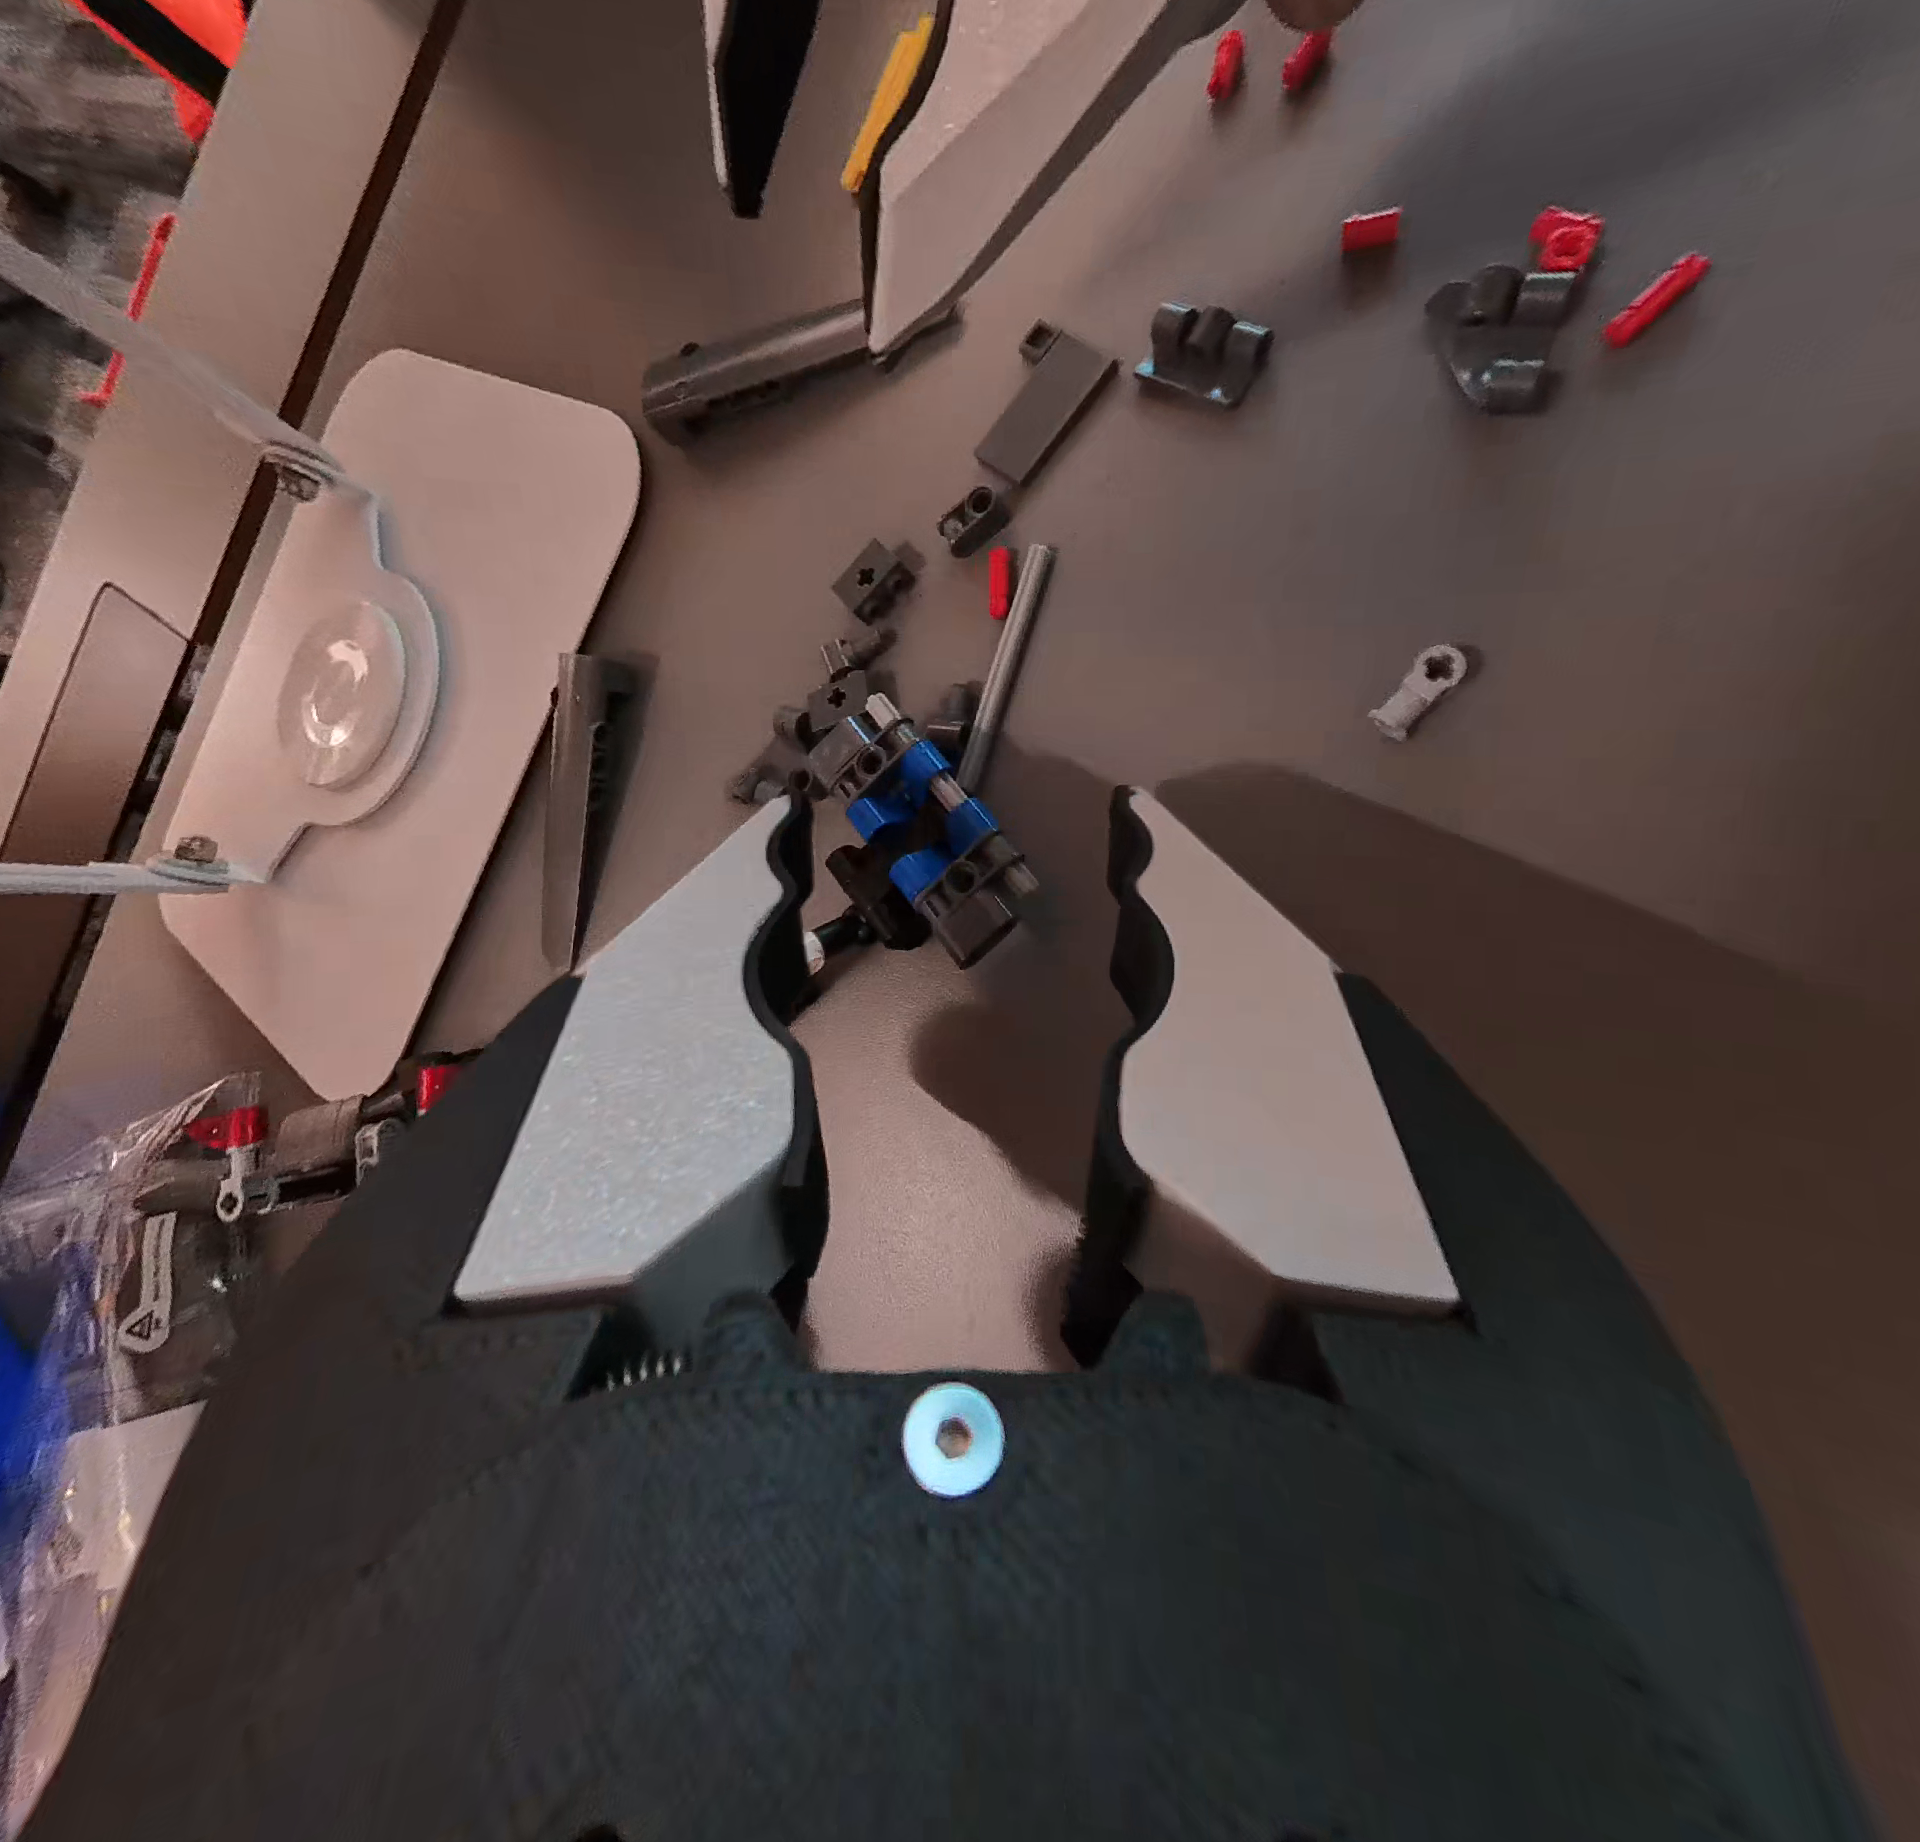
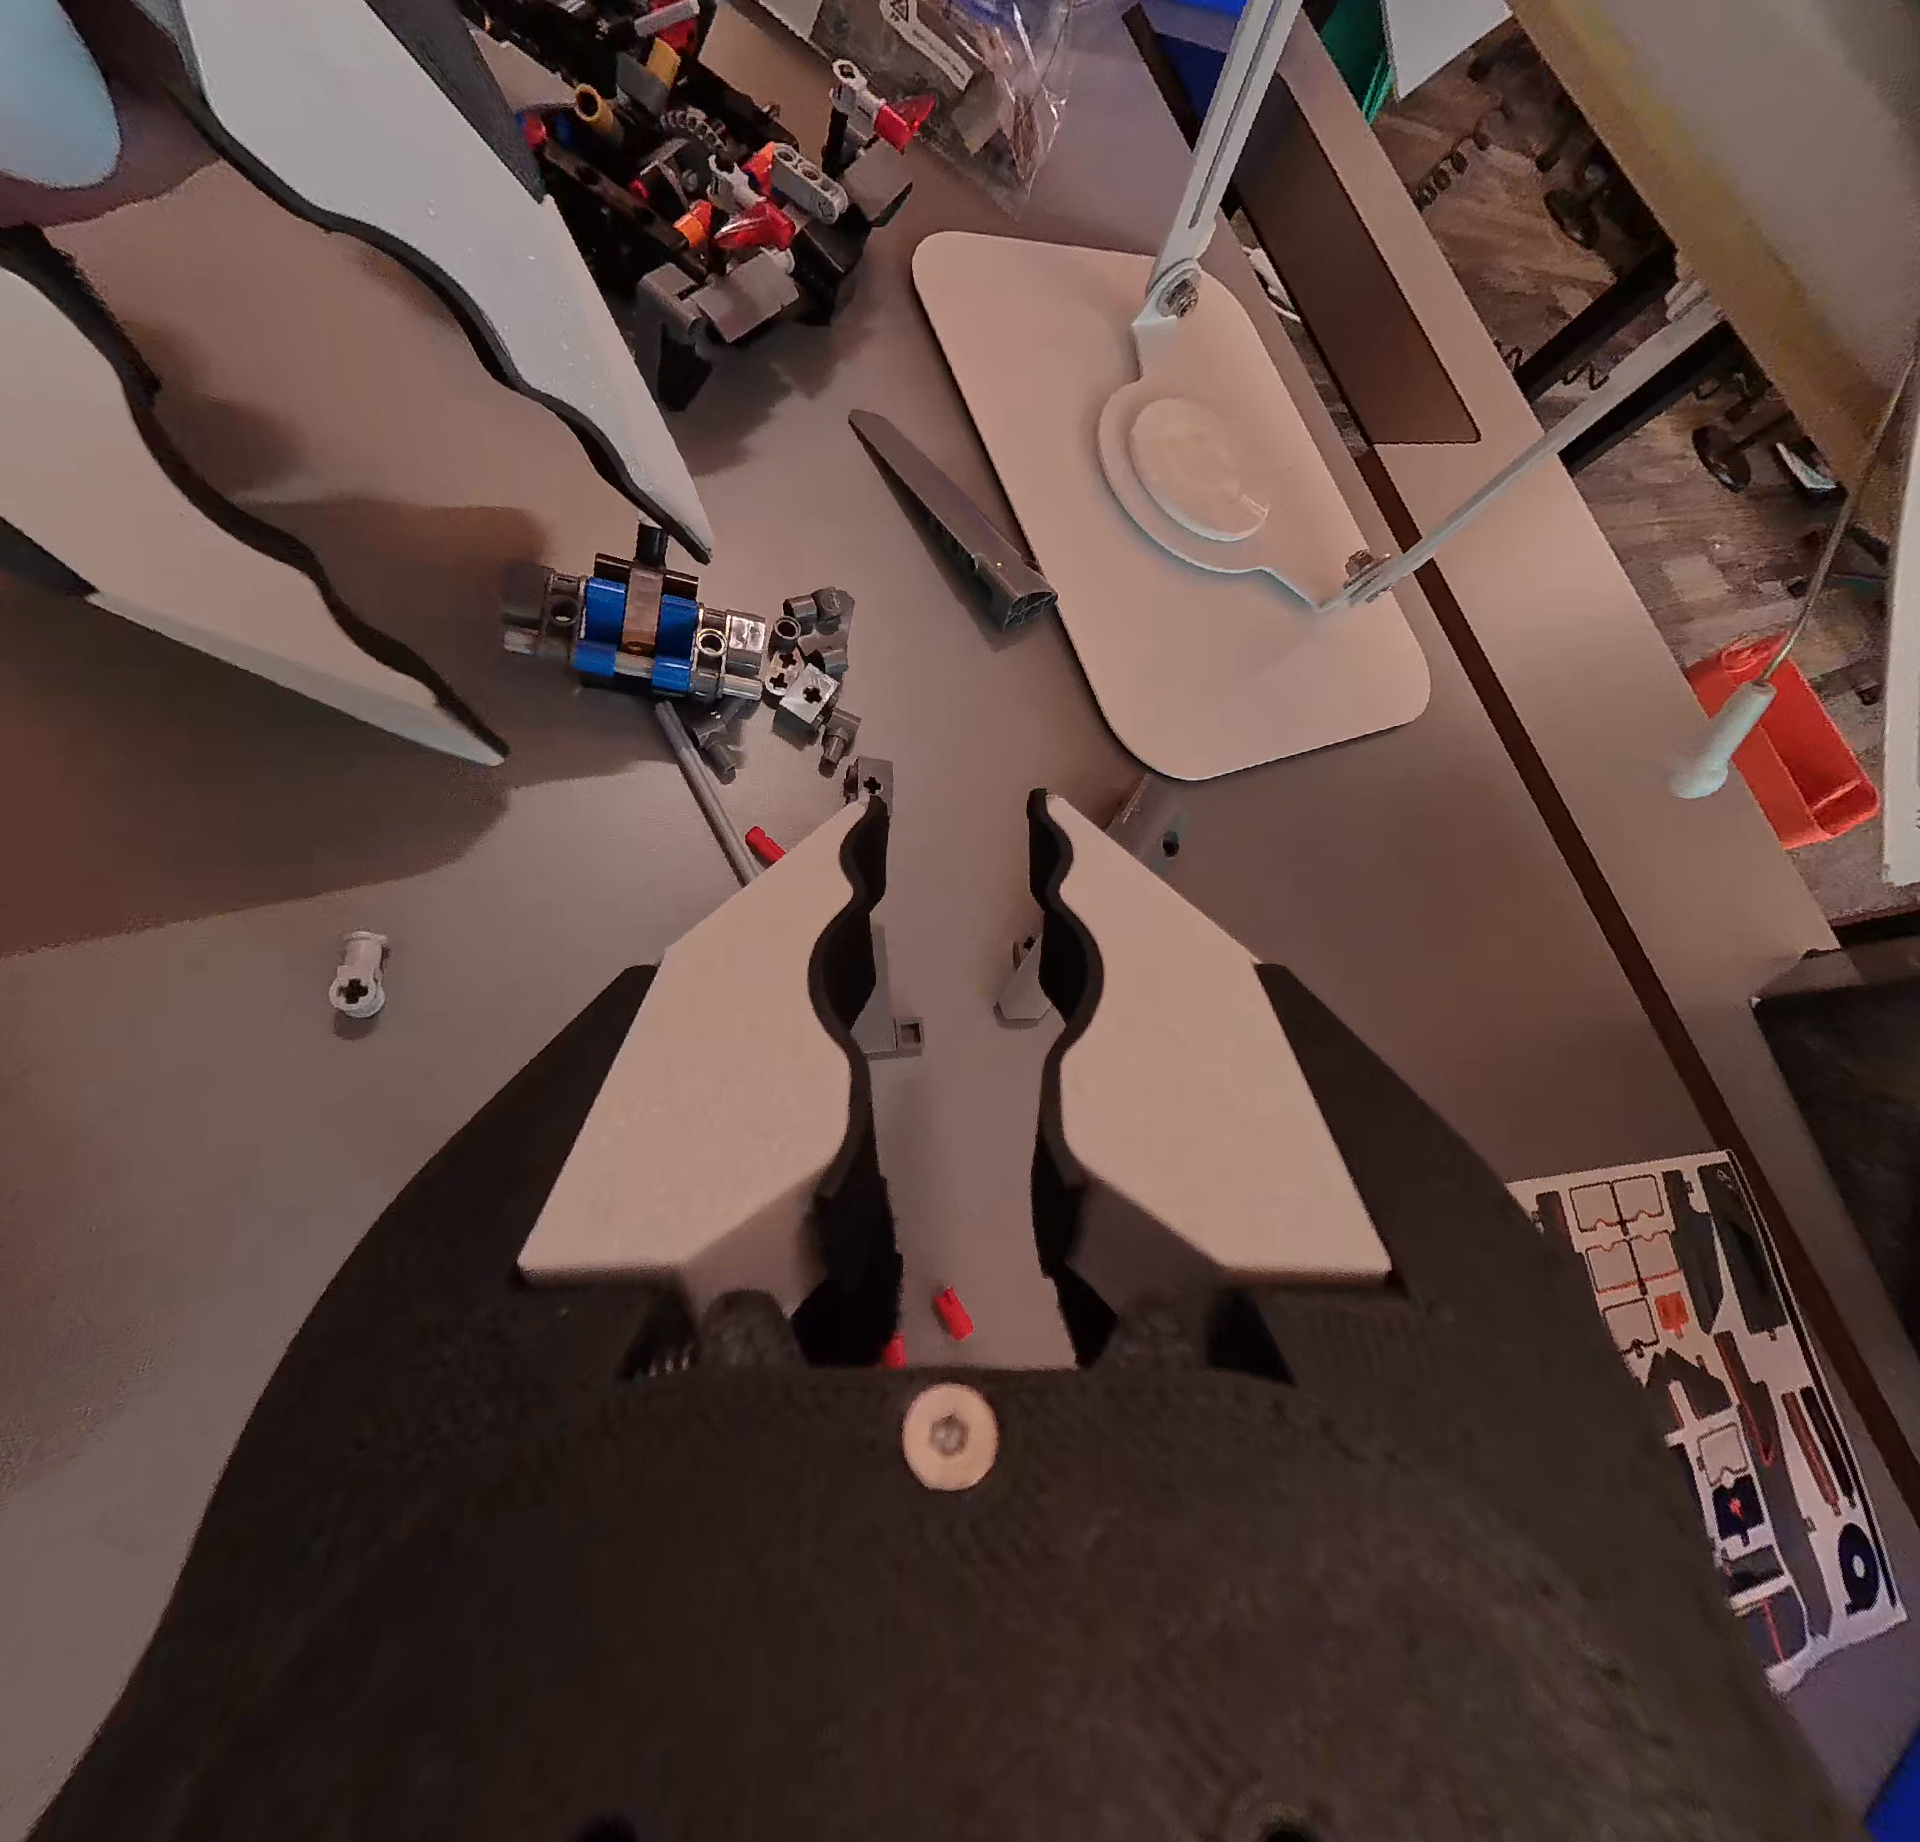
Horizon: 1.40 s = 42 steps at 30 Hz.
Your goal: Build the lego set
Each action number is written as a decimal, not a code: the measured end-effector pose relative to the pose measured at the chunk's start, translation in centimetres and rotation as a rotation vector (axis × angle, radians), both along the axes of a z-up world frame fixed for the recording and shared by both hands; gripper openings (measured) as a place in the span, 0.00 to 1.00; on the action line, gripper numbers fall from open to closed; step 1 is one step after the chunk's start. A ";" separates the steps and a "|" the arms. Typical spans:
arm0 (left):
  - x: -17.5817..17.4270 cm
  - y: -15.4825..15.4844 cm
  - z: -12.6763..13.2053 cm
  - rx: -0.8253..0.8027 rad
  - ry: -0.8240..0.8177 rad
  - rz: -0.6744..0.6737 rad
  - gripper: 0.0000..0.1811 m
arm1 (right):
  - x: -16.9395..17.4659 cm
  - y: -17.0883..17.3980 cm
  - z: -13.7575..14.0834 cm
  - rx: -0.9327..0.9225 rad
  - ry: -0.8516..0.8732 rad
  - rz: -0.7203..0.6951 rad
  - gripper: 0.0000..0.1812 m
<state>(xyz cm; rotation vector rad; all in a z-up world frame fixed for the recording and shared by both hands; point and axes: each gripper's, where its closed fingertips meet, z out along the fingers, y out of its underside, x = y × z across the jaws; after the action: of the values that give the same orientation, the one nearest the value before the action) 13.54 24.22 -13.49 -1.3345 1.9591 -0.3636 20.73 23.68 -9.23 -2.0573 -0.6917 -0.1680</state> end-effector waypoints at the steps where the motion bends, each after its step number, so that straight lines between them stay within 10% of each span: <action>1: 0.1 0.1 0.0 -0.001 -0.001 0.011 0.28 | 0.0 0.0 0.0 -0.001 0.001 -0.001 0.14; 21: 0.3 1.8 0.1 -0.010 -0.021 0.130 0.03 | 0.3 0.1 -0.1 0.002 0.005 -0.014 0.11; 42: -1.1 0.7 1.2 0.168 -0.003 -0.005 0.03 | 0.7 -0.1 0.0 -0.001 -0.014 -0.012 0.09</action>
<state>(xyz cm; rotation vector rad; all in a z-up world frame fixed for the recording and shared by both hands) 12.42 24.89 -12.25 -1.2204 1.9447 -0.1981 21.41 23.61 -9.18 -2.0634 -0.6889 -0.1894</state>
